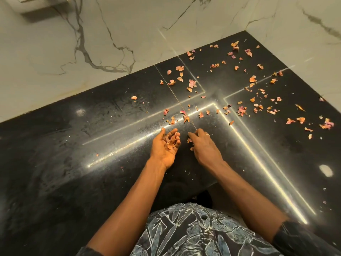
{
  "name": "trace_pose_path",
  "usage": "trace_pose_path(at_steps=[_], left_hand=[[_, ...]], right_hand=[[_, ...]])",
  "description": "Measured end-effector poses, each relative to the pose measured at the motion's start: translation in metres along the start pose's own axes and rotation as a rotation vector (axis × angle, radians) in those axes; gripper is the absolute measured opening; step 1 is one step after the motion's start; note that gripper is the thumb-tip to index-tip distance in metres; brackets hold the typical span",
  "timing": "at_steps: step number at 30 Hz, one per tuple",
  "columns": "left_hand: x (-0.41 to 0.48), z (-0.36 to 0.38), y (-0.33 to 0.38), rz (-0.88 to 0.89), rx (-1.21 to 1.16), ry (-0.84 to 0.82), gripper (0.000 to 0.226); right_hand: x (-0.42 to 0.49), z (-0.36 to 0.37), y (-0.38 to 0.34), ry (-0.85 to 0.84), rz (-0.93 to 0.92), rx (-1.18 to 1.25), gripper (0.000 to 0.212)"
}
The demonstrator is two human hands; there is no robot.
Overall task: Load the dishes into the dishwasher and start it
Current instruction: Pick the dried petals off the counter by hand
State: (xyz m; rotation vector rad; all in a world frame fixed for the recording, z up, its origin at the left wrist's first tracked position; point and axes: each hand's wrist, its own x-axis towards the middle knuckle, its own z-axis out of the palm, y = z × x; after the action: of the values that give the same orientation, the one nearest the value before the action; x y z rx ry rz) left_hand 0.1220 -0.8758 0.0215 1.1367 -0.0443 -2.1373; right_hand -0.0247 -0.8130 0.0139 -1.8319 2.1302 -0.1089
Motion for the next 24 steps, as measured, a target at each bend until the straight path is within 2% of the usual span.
trace_pose_path(at_steps=[5,9,12,15,17,20,24], left_hand=[[0.001,-0.004,0.002,0.017,-0.011,0.002,0.046],[0.001,-0.004,0.001,0.016,-0.022,0.008,0.045],[0.000,-0.001,0.000,0.009,-0.036,0.002,0.045],[0.000,-0.003,0.000,0.003,-0.052,-0.007,0.044],[0.001,-0.004,-0.002,-0.004,-0.045,-0.002,0.042],[0.007,-0.004,-0.008,-0.018,-0.031,0.010,0.040],[0.012,0.001,-0.016,-0.089,-0.064,-0.027,0.034]], right_hand=[[-0.001,0.004,-0.008,0.029,-0.124,-0.088,0.015],[-0.004,0.004,-0.012,0.041,-0.177,-0.068,0.014],[0.004,-0.001,0.000,0.124,-0.032,0.013,0.016],[0.012,-0.021,0.022,0.211,0.202,0.286,0.014],[0.009,-0.037,0.021,0.245,0.248,0.428,0.011],[-0.004,-0.053,-0.014,0.202,0.092,0.516,0.014],[-0.019,-0.051,-0.054,0.140,-0.183,0.404,0.020]])
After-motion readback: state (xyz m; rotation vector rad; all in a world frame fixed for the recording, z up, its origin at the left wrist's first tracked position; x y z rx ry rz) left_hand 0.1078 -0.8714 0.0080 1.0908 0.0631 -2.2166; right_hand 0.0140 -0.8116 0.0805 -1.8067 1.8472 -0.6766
